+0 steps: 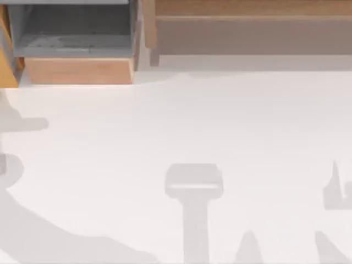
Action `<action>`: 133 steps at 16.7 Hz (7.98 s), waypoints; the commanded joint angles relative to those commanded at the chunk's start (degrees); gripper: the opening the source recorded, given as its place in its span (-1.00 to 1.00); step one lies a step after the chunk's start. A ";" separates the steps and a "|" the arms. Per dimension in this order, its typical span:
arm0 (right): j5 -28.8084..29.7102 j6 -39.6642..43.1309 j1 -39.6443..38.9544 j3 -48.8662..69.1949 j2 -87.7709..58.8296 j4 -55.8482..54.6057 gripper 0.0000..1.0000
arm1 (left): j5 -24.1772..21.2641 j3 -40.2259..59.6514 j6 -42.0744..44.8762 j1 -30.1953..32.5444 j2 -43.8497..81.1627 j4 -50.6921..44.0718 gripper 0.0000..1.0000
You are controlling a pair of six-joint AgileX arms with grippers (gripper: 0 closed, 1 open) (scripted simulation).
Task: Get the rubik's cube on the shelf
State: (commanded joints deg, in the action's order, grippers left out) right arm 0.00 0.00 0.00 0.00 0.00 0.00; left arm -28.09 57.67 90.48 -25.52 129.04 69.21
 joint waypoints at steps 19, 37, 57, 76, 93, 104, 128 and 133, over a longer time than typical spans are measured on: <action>0.00 0.00 0.00 0.00 0.00 0.00 1.00 | -6.26 -17.78 0.44 -6.44 -7.76 10.09 -1.00; 0.00 0.00 0.00 0.00 0.00 0.00 1.00 | -13.34 -29.78 0.92 -13.55 -12.38 17.02 -0.25; 0.00 0.00 0.00 0.00 0.00 0.00 1.00 | -14.13 -30.73 1.07 -14.39 -12.71 17.68 1.00; 0.00 0.00 0.00 0.00 0.00 0.00 1.00 | -11.87 -14.78 -10.10 -26.65 -10.23 13.37 1.00; 0.00 0.00 0.00 0.00 0.00 0.00 1.00 | 6.93 58.41 -42.23 -14.04 2.39 -97.73 1.00; 0.00 0.00 0.00 0.00 0.00 0.00 1.00 | 19.51 85.93 -49.14 3.10 13.98 -149.28 1.00; 0.00 0.00 0.00 0.00 0.00 0.00 1.00 | 19.79 78.72 -50.11 4.40 15.61 -142.56 1.00; 0.00 0.00 0.00 0.00 0.00 0.00 1.00 | 20.28 78.95 -50.72 5.28 18.08 -139.93 1.00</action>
State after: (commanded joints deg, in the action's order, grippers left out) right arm 0.00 0.00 0.00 0.00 0.00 0.00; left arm -7.81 136.62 39.77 -20.24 147.12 -70.72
